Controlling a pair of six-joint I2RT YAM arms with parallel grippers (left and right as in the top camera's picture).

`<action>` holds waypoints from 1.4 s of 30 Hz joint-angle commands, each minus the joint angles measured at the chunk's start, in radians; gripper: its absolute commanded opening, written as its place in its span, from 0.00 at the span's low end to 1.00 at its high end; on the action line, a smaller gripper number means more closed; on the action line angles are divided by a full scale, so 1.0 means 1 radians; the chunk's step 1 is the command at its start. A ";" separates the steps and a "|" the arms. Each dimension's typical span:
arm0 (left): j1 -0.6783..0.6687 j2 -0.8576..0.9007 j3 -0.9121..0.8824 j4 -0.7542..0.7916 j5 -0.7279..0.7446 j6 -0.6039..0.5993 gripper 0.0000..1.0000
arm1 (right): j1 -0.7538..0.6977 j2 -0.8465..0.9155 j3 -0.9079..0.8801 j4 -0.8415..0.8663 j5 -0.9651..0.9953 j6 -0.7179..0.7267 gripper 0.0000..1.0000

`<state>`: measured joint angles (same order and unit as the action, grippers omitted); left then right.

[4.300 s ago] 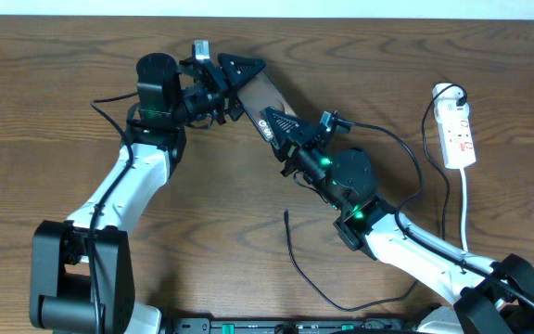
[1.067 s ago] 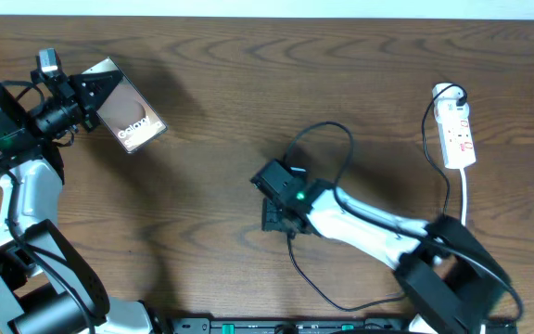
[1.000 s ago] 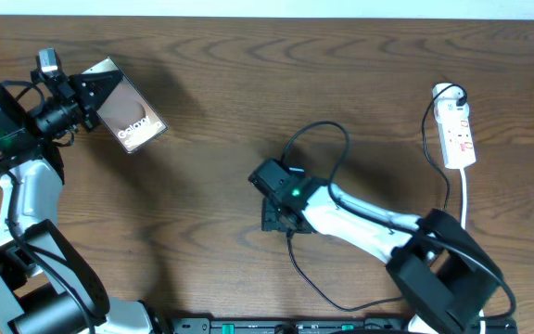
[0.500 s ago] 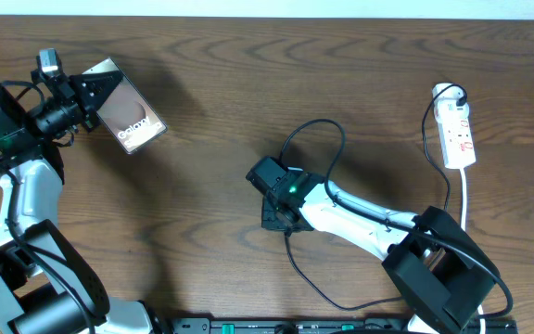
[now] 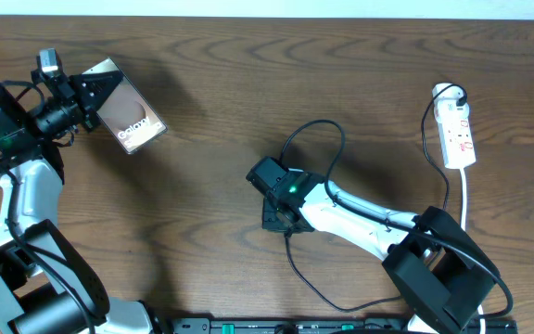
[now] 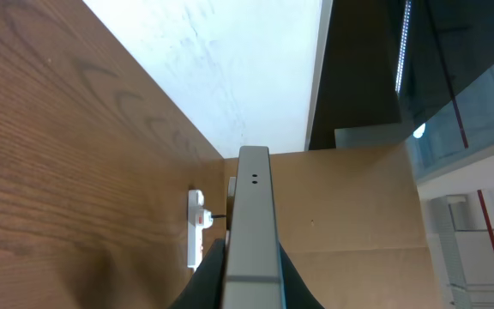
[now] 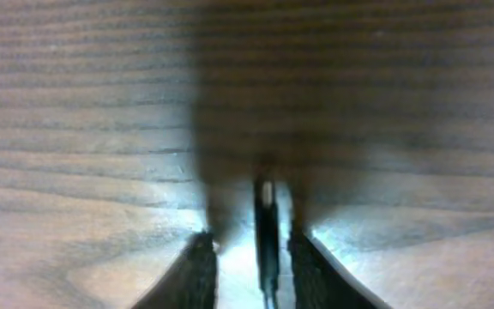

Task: Plug charger to phone and switch on socket
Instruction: 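Lower the right gripper and grasp the cable's USB-C plug, then lift the plug with the right gripper toward the phone's bottom port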

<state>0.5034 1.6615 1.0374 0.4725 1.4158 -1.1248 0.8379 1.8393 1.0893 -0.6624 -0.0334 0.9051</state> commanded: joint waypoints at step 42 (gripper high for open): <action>0.003 -0.014 0.004 0.008 0.036 0.007 0.07 | 0.003 0.011 0.014 -0.028 -0.042 0.026 0.01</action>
<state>0.5034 1.6615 1.0374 0.4728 1.4162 -1.1248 0.8391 1.8393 1.0893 -0.6884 -0.0563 0.9287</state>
